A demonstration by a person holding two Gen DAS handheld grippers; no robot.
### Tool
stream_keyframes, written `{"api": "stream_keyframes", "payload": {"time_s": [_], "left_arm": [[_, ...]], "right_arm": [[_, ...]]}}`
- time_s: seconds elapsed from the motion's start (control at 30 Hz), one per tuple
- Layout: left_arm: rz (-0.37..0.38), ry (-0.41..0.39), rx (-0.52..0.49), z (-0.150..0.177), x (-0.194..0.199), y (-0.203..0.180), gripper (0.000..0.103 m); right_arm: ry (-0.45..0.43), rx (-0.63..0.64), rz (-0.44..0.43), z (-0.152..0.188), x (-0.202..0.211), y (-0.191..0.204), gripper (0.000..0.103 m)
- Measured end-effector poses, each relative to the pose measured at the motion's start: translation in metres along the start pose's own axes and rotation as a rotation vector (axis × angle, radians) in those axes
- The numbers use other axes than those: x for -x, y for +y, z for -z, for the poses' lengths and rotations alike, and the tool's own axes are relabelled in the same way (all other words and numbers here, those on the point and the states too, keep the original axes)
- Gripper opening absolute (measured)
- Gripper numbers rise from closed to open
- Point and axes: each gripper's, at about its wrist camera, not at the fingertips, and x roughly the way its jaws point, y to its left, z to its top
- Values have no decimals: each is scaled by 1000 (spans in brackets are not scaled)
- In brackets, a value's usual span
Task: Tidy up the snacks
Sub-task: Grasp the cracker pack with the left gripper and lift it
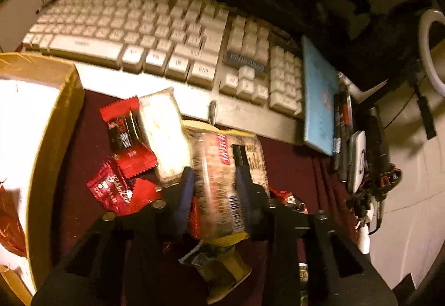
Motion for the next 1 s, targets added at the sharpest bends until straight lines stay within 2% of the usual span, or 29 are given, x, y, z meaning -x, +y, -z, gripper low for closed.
{"api": "stream_keyframes", "payload": {"time_s": [0.07, 0.1, 0.17, 0.2, 0.23, 0.27, 0.37, 0.47, 0.5, 0.53, 0.57, 0.63, 0.7, 0.77, 0.83, 0.9, 0.93, 0.97, 1.0], "left_arm": [[54, -22, 9, 2, 15, 3, 18], [78, -32, 13, 5, 22, 6, 17], [101, -51, 19, 12, 33, 12, 16], [124, -56, 31, 18, 39, 16, 15], [147, -59, 39, 21, 44, 19, 15], [172, -65, 52, 28, 51, 25, 14], [219, -78, 75, 43, 69, 34, 13], [256, -103, 76, 60, 89, 40, 13], [266, -114, 70, 66, 98, 44, 13], [265, -119, 73, 73, 107, 49, 13], [262, -117, 67, 78, 113, 53, 12], [265, -112, 65, 87, 118, 60, 0], [282, -75, 55, 100, 116, 65, 0], [245, -56, 55, 109, 109, 67, 0], [247, -20, 100, 115, 96, 74, 0], [236, 24, 100, 120, 85, 74, 0], [213, 36, 80, 123, 82, 70, 2], [202, 19, 60, 126, 84, 66, 8], [174, -1, 18, 130, 87, 59, 31]], "right_arm": [[-8, -8, 9, 0, 1, -1, 12], [-10, -12, 4, 0, 2, -2, 16], [-22, -14, -24, 1, 6, -3, 32], [-32, -10, -12, 1, 8, -2, 49], [-40, -16, 37, 1, 10, -1, 66], [-47, -26, 68, 2, 11, -1, 67], [-35, -47, 60, 3, 12, -3, 67], [13, -18, 101, 2, 1, 1, 66], [32, -13, 111, 1, -5, 2, 59], [58, -3, 128, 1, -12, 4, 46], [75, 9, 149, 1, -17, 6, 41], [79, 55, 194, 1, -22, 15, 37], [76, 117, 238, 5, -24, 25, 36], [59, 184, 275, 11, -24, 36, 33], [46, 217, 295, 14, -22, 42, 30], [30, 223, 285, 16, -18, 43, 27], [22, 220, 283, 16, -16, 44, 26], [18, 213, 285, 16, -14, 43, 26], [19, 203, 279, 15, -13, 41, 25]]}}
